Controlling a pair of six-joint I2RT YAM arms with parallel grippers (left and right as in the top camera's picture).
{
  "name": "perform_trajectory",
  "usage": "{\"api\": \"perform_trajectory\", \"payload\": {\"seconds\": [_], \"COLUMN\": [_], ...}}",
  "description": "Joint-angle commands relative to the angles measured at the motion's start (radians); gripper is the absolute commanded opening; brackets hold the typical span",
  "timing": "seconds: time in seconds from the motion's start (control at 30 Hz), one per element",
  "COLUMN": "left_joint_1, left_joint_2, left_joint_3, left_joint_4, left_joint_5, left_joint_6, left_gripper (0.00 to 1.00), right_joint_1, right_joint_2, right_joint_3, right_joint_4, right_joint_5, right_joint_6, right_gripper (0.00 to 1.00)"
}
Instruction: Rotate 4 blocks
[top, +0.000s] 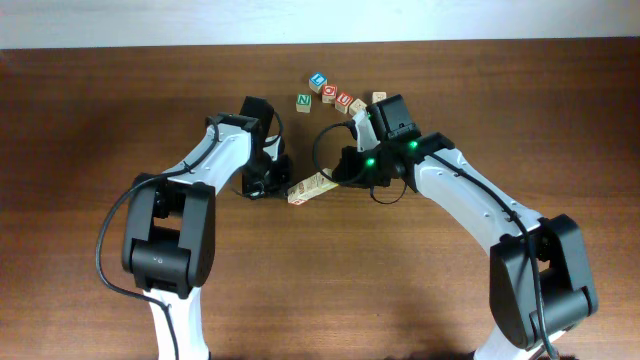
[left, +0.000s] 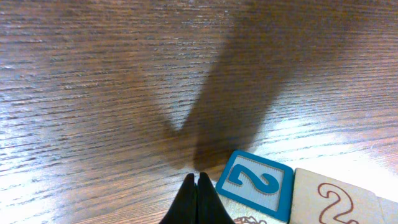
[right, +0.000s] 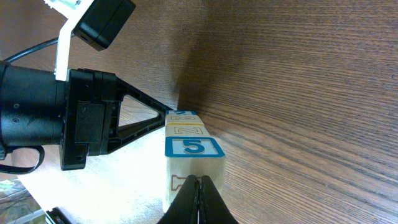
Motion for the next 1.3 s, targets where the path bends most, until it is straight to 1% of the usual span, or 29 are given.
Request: {"api": "perform_trajectory", "payload": {"seconds": [0.0,0.43,1.27], "left_joint_1": [-0.03,-0.03,-0.041], "left_joint_2": [0.002,0.002,0.002], "left_joint_3": [0.003,0.003,0.003], "left_joint_4": [0.014,0.014,-0.002], "left_joint_5": [0.15,0.147,0.147], "left_joint_6": [-0.009,-0.009,-0.009], "left_gripper": [0.0,0.0,0.0], "right_joint_1": [0.058,0.088,0.088], "right_joint_2": [0.009,0.009,0.011], "right_joint_3": [-0.002,-0.002,-0.002], "right_joint_4": [-0.004,-0.006,0.015], "right_joint_5": [-0.062,-0.053,-0.039], "right_joint_6": [-0.011,-0.01,0.017], "right_gripper": [0.04,0.04,0.04]}}
